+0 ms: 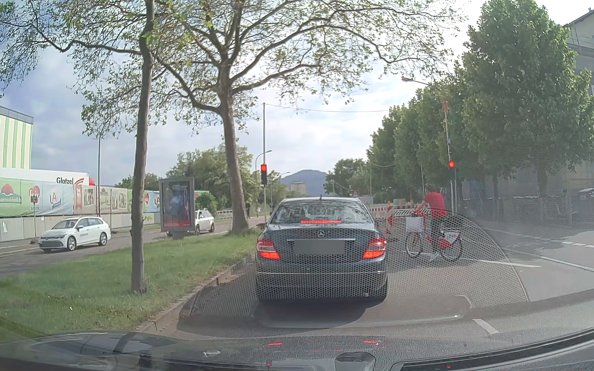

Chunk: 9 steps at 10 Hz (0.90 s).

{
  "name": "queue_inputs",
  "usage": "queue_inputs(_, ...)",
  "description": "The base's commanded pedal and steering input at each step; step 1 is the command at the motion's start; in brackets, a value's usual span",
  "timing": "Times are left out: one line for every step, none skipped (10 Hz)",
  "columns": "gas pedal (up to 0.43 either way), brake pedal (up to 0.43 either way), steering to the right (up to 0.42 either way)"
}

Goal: Follow the waypoints while adhering to traffic rules and regulations

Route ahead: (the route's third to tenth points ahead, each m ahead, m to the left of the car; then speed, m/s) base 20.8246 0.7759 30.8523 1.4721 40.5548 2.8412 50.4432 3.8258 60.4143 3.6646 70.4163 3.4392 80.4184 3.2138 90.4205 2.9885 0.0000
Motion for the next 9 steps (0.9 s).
queue_inputs(0.0,0.207,-0.001)
queue_inputs(0.0,0.213,-0.001)
queue_inputs(0.0,0.207,-0.001)
queue_inputs(0.0,0.207,-0.001)
queue_inputs(0.0,0.207,-0.001)
queue_inputs(0.0,0.207,-0.001)
queue_inputs(0.0,0.207,-0.001)
queue_inputs(0.0,0.213,-0.001)
queue_inputs(0.0,0.207,-0.001)
